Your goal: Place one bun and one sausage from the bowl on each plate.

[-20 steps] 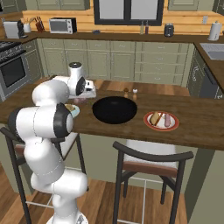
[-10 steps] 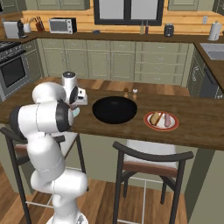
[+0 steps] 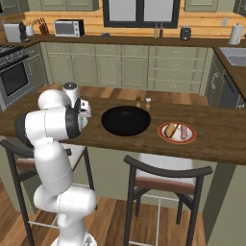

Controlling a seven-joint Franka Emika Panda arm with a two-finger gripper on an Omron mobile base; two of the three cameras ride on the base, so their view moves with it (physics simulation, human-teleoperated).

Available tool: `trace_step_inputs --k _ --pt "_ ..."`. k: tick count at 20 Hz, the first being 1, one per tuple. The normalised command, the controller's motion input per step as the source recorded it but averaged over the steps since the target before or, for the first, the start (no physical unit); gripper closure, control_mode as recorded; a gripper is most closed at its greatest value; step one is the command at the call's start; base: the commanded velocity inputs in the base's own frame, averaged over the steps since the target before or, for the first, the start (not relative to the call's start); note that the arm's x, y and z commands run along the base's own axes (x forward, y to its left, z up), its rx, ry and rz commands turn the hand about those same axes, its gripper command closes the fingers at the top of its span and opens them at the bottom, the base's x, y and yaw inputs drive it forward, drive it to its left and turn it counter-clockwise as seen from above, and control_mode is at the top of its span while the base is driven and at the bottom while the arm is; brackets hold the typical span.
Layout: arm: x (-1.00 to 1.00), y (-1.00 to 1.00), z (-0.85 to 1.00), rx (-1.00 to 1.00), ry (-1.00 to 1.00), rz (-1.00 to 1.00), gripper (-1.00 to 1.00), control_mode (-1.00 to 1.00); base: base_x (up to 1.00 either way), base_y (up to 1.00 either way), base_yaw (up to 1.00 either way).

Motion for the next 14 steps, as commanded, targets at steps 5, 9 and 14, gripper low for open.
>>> trace_step_inputs --k 5,9,14 --pt "0.01 0.1 -0.35 0.0 0.0 0.0 1.0 -1.0 0.0 0.0 0.0" --pt "0.1 0.2 -0.08 0.0 0.01 0.0 1.0 -1.0 0.0 0.0 0.0" --pt "0.24 0.23 -0.12 0.0 0.0 0.0 1.0 -1.0 0.0 0.0 0.0"
